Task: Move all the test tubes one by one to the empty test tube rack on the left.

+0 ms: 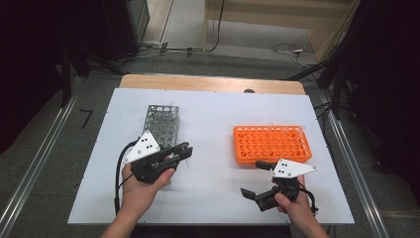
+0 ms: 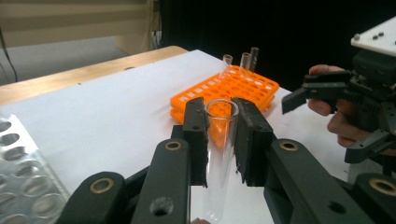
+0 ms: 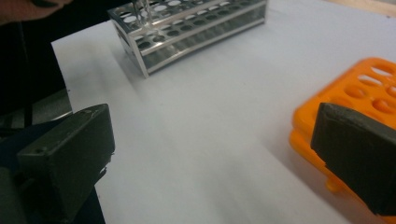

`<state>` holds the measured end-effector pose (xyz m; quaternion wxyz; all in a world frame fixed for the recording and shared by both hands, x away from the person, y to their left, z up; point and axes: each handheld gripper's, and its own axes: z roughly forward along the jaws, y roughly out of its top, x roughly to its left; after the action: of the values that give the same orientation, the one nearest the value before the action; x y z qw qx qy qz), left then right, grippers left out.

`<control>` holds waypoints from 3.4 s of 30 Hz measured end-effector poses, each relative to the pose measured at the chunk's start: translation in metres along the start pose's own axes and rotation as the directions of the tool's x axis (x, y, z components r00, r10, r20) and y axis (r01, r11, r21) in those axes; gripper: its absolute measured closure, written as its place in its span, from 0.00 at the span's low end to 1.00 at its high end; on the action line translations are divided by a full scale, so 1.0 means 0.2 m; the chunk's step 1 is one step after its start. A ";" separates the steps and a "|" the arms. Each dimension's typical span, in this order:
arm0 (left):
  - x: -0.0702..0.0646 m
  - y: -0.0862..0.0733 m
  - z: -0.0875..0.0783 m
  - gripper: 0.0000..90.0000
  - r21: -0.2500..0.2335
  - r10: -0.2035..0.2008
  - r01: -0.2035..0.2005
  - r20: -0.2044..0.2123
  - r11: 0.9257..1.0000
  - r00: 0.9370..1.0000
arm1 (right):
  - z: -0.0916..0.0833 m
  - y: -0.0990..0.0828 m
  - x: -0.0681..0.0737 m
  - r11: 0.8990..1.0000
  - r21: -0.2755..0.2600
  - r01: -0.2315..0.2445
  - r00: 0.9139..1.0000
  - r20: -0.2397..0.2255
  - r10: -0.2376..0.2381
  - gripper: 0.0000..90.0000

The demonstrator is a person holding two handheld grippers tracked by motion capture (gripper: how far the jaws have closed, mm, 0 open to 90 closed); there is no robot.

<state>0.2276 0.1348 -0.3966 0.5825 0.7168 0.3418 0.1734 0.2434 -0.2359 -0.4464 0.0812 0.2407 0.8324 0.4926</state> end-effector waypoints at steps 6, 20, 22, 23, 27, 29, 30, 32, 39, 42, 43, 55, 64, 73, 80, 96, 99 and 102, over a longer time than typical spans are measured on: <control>0.08 0.04 -0.02 0.84 -0.012 -0.015 0.014 -0.038 1.000 0.999 | -0.08 -0.05 -0.06 1.000 -0.004 -0.029 0.999 0.046 0.029 0.00; 0.27 0.16 -0.02 0.84 -0.028 -0.035 0.032 -0.120 0.999 0.992 | -0.16 -0.09 -0.18 0.995 -0.043 -0.088 0.989 0.112 0.092 0.00; 0.30 0.18 -0.01 0.84 -0.035 -0.037 0.033 -0.128 0.999 0.991 | -0.16 -0.09 -0.19 0.995 -0.041 -0.089 0.989 0.116 0.093 0.00; 0.31 0.19 -0.01 0.84 -0.036 -0.041 0.037 -0.133 0.999 0.990 | -0.16 -0.09 -0.19 0.995 -0.041 -0.091 0.989 0.117 0.095 0.00; 0.37 0.22 0.02 0.84 -0.045 -0.048 0.041 -0.150 0.998 0.988 | -0.16 -0.10 -0.21 0.994 -0.041 -0.097 0.987 0.124 0.101 0.00; 0.39 0.24 0.03 0.84 -0.042 -0.044 0.038 -0.160 0.998 0.986 | -0.16 -0.10 -0.21 0.994 -0.042 -0.098 0.987 0.126 0.103 0.00; 0.40 0.24 0.04 0.84 -0.042 -0.045 0.039 -0.167 0.998 0.985 | -0.16 -0.10 -0.21 0.994 -0.043 -0.099 0.986 0.128 0.104 0.00; 0.43 0.25 0.06 0.84 -0.045 -0.046 0.039 -0.178 0.998 0.983 | -0.17 -0.10 -0.22 0.994 -0.045 -0.104 0.985 0.130 0.110 0.00; 0.52 0.25 0.15 0.84 -0.041 -0.053 0.045 -0.222 0.998 0.974 | -0.17 -0.11 -0.23 0.993 -0.045 -0.106 0.985 0.135 0.112 0.00; 0.56 0.25 0.20 0.84 -0.037 -0.060 0.053 -0.243 0.998 0.968 | -0.17 -0.11 -0.23 0.993 -0.046 -0.111 0.984 0.136 0.116 0.00; 0.57 0.25 0.22 0.84 -0.033 -0.060 0.054 -0.250 0.998 0.966 | -0.17 -0.11 -0.23 0.993 -0.046 -0.111 0.984 0.137 0.116 0.00; 0.66 0.19 0.32 0.84 -0.015 -0.070 0.069 -0.330 0.998 0.941 | -0.17 -0.12 -0.24 0.993 -0.046 -0.112 0.983 0.142 0.118 0.00; 0.67 0.14 0.39 0.84 0.033 -0.050 0.067 -0.359 0.997 0.932 | -0.17 -0.12 -0.24 0.993 -0.049 -0.110 0.982 0.148 0.116 0.00; 0.67 0.09 0.42 0.84 0.132 -0.040 0.099 -0.386 0.986 0.921 | -0.17 -0.12 -0.24 0.993 -0.048 -0.112 0.981 0.151 0.118 0.00; 0.66 0.09 0.44 0.83 0.175 -0.031 0.107 -0.391 0.979 0.920 | -0.17 -0.12 -0.24 0.993 -0.047 -0.113 0.981 0.155 0.119 0.00; 0.60 0.10 0.34 0.40 0.103 -0.081 0.122 -0.337 0.987 0.938 | -0.17 -0.12 -0.25 0.992 -0.050 -0.113 0.980 0.159 0.120 0.00; 0.55 0.10 0.30 0.30 0.088 -0.093 0.126 -0.312 0.988 0.946 | -0.17 -0.12 -0.25 0.992 -0.049 -0.114 0.980 0.158 0.120 0.00; 0.51 0.09 0.27 0.23 0.086 -0.088 0.118 -0.291 0.989 0.953 | -0.17 -0.12 -0.25 0.992 -0.049 -0.114 0.980 0.157 0.121 0.00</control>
<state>0.3393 0.1652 -0.4094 0.4977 0.6942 0.4677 0.2270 0.2675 -0.2956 -0.4546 0.1229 0.3264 0.7976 0.4921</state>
